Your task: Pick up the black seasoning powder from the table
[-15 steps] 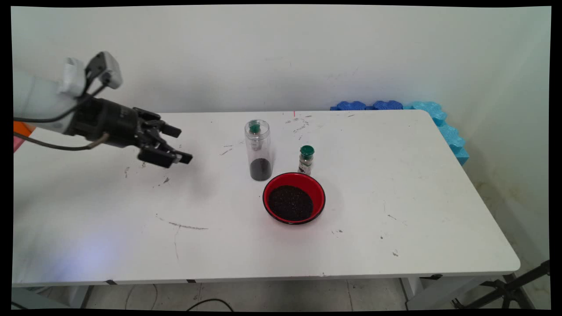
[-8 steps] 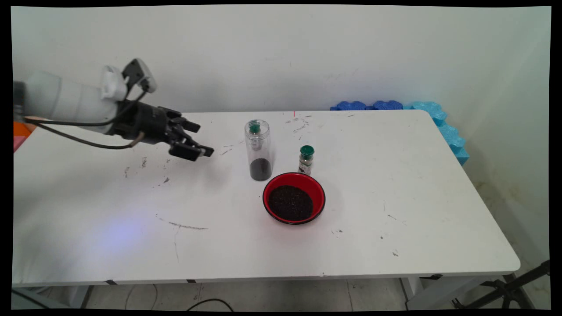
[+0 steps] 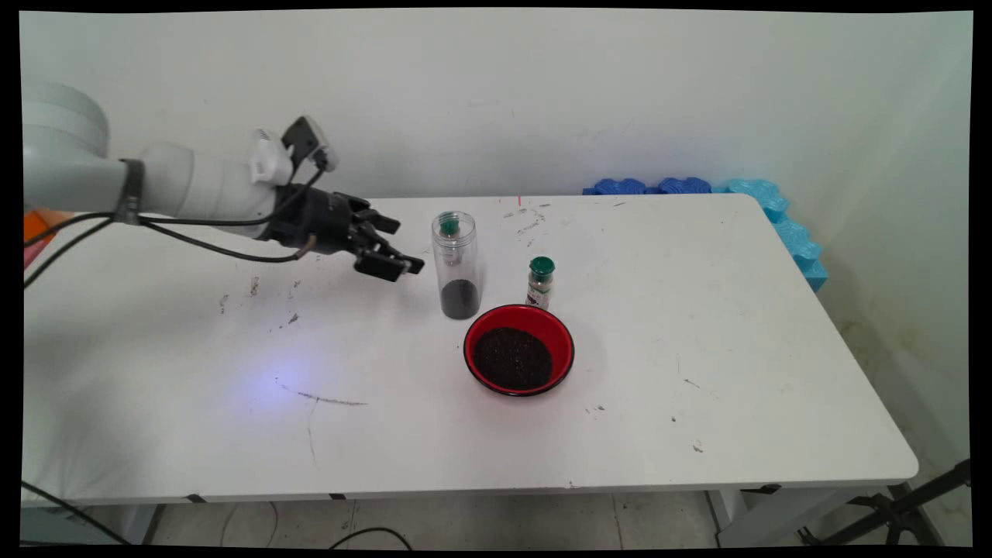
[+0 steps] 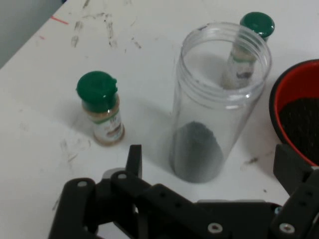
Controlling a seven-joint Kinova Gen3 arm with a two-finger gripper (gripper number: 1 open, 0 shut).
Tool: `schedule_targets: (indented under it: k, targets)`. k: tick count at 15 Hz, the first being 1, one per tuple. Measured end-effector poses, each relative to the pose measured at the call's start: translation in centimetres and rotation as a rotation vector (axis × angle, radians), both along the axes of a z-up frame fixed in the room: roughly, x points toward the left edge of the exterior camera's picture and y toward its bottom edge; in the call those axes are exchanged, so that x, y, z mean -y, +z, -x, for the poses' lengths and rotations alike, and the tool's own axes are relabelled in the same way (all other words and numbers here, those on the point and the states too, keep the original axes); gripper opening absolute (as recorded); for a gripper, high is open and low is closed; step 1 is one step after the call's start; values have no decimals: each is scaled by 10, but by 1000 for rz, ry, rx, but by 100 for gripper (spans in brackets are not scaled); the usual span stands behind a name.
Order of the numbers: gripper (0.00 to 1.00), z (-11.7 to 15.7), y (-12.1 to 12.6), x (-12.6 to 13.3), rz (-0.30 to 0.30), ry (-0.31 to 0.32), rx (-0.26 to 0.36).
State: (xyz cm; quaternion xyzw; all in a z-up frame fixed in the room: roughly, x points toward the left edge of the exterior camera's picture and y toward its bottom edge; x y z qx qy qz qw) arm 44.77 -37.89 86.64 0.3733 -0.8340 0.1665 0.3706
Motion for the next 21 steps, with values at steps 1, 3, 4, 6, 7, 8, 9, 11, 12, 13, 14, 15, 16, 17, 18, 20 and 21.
schedule_targets:
  k: [1, 3, 4, 6, 7, 8, 9, 11, 12, 13, 14, 15, 16, 17, 18, 20, 21]
  targets:
    - [100, 2, -4, 5, 2, -3, -4]
    - [100, 7, -10, 14, 5, -15, -12]
    - [100, 9, -12, 18, 6, -22, -16]
    - [100, 13, -17, 24, 8, -39, -22]
    - [100, 16, -19, 26, 9, -49, -26]
    - [100, 17, -20, 28, 10, -57, -28]
    - [100, 19, -22, 29, 11, -65, -29]
    - [100, 21, -24, 32, 15, -76, -29]
    - [100, 22, -25, 33, 17, -79, -29]
    - [100, 23, -26, 35, 19, -82, -29]
    - [100, 24, -27, 36, 22, -86, -30]
    - [100, 25, -28, 37, 24, -88, -30]
    - [100, 25, -28, 38, 26, -91, -31]
    - [100, 26, -29, 39, 28, -93, -32]
    - [100, 27, -29, 39, 30, -96, -33]
    - [100, 28, -30, 41, 32, -100, -35]
    - [100, 29, -30, 41, 34, -102, -35]
